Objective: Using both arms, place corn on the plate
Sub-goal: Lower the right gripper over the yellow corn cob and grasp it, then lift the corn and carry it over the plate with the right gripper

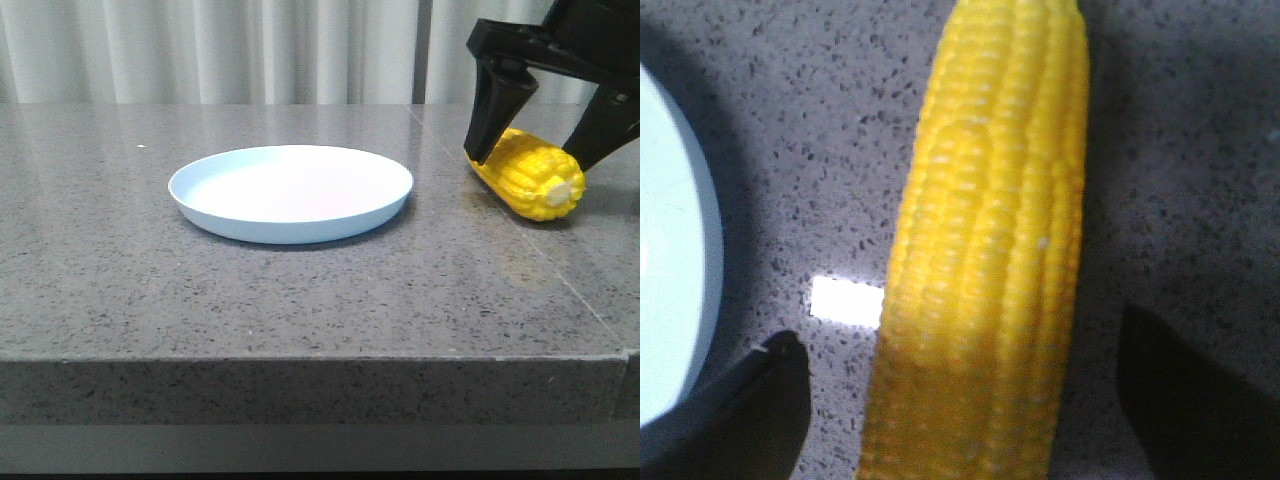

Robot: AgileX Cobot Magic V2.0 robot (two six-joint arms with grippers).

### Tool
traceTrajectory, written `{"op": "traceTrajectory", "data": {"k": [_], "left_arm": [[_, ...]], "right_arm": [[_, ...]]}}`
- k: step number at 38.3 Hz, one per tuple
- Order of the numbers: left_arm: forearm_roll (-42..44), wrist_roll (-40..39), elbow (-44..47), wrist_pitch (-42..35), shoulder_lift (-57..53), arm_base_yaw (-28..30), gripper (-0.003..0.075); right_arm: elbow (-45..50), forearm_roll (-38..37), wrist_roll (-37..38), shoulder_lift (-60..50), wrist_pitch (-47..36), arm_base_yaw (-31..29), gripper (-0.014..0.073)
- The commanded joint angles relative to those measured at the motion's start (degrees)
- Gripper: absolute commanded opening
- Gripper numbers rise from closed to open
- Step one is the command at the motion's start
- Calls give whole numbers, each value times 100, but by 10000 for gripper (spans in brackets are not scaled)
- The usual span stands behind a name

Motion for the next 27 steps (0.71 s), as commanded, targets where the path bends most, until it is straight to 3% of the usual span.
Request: {"op": "traceTrajectory", "data": {"k": [1, 7, 11, 21, 27], "left_arm": [[-1, -12, -148, -413, 40, -6, -20], [-1, -12, -148, -413, 40, -6, -20], [-1, -12, -148, -413, 40, -6, -20], [-1, -12, -148, -413, 40, -6, -20], [-1, -12, -148, -413, 40, -6, -20]], "right_arm": [[-207, 142, 2, -230, -178, -3, 569], [-207, 142, 2, -230, -183, -3, 312], [-221, 142, 2, -235, -230, -3, 185], [-729, 61, 172, -487, 204, 95, 165], [-1326, -975, 1073, -471, 468, 707, 165]]}}
